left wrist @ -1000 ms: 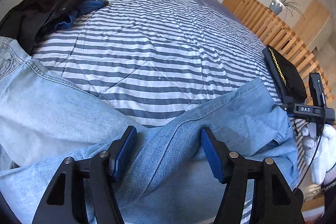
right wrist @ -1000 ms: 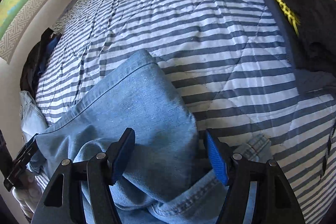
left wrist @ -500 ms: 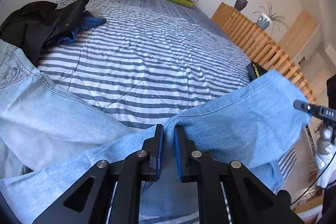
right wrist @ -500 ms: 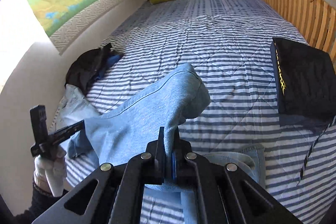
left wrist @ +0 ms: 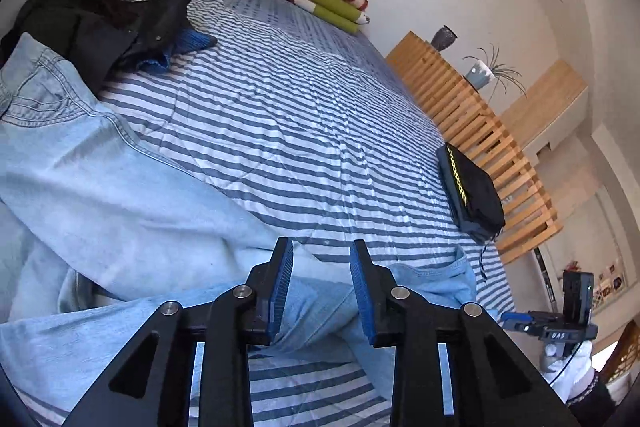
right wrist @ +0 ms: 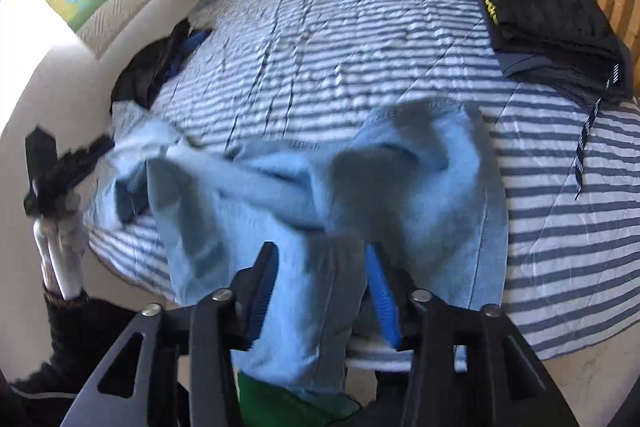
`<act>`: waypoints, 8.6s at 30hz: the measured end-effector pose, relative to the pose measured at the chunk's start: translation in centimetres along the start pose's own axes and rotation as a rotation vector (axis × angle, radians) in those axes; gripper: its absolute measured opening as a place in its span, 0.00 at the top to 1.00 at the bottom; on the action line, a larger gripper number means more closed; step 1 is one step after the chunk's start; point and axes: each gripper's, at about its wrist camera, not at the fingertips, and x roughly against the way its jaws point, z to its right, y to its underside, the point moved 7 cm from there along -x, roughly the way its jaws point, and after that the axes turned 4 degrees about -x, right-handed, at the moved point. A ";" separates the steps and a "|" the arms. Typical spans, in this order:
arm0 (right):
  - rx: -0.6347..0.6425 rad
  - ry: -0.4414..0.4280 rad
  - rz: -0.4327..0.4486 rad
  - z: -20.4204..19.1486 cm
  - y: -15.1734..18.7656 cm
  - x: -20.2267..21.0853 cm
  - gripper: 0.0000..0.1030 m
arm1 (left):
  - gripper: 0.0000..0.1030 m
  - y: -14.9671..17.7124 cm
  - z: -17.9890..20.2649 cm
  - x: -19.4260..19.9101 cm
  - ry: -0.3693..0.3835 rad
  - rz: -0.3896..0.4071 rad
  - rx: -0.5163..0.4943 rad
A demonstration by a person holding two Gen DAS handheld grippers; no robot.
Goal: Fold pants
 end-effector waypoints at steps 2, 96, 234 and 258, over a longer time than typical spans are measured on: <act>-0.016 0.050 0.036 0.0 -3.1 -0.9 0.50 | 0.67 0.2 0.0 -0.9 -0.020 -0.019 -0.013; -0.064 -0.042 0.056 -0.7 -14.4 -6.7 0.53 | 0.39 7.1 -6.3 -2.3 -0.366 -0.324 -0.199; -0.002 0.147 0.202 1.8 -10.5 -5.1 0.54 | 0.56 4.1 -12.8 11.6 -0.434 -0.040 0.153; 0.036 0.327 0.010 2.3 -28.8 -19.6 0.36 | 0.39 -9.3 -8.5 -14.1 -0.435 -0.316 -0.184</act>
